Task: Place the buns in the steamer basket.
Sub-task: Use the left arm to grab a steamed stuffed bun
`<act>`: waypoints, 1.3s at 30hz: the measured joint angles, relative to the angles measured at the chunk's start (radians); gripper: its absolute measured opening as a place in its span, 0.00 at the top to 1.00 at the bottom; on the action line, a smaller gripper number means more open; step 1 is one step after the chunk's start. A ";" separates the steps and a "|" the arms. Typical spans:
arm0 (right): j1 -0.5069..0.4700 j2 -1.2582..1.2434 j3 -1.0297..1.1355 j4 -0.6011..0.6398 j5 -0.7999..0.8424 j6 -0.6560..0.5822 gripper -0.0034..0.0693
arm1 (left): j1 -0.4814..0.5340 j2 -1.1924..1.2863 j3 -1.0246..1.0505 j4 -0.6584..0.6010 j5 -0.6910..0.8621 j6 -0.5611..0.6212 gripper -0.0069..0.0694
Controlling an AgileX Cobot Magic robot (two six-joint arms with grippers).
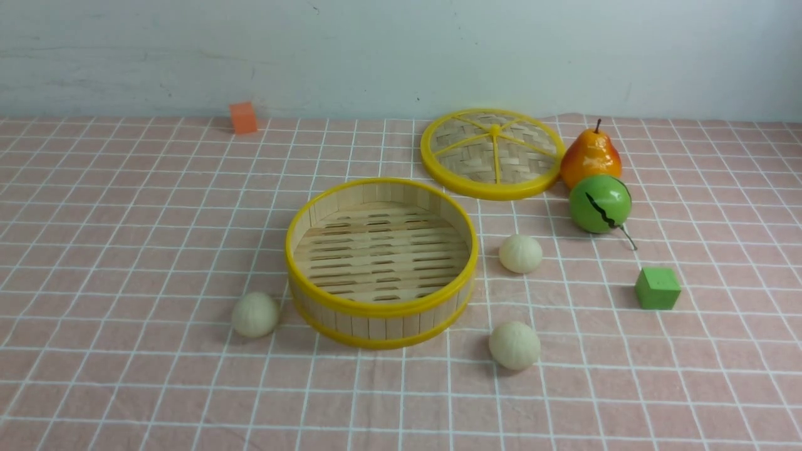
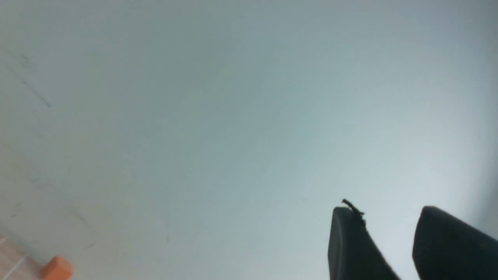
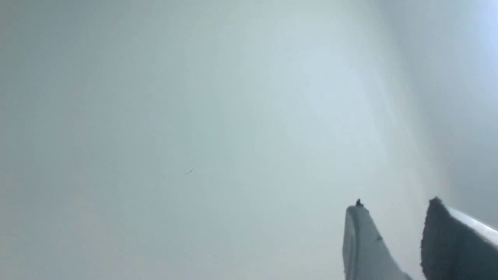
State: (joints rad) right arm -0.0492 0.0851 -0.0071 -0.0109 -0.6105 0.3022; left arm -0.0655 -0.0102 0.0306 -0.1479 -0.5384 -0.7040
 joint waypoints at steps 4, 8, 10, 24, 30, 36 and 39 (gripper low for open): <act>0.000 0.111 -0.154 -0.012 0.084 0.006 0.86 | 0.000 0.038 -0.091 -0.007 0.039 0.066 0.66; 0.000 0.280 -0.363 -0.054 0.342 0.006 0.97 | 0.000 0.200 -0.352 0.047 0.276 0.248 0.82; 0.000 0.363 -0.444 -0.087 0.493 0.006 0.97 | 0.000 0.283 -0.445 0.086 0.384 0.349 0.89; 0.312 1.035 -0.658 0.055 1.275 -0.302 0.96 | 0.000 1.078 -0.834 -0.122 1.242 0.680 0.93; 0.401 1.111 -0.714 0.125 1.271 -0.403 0.96 | -0.111 1.370 -1.049 -0.140 1.351 0.755 0.93; 0.402 1.111 -0.717 0.128 1.268 -0.407 0.95 | -0.241 1.619 -1.189 0.148 1.328 0.543 0.85; 0.402 1.111 -0.717 0.145 1.268 -0.407 0.95 | -0.255 1.736 -1.260 0.269 1.319 0.429 0.70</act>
State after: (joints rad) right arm 0.3529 1.1956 -0.7237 0.1344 0.6575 -0.1046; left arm -0.3208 1.7261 -1.2295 0.1212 0.7810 -0.2749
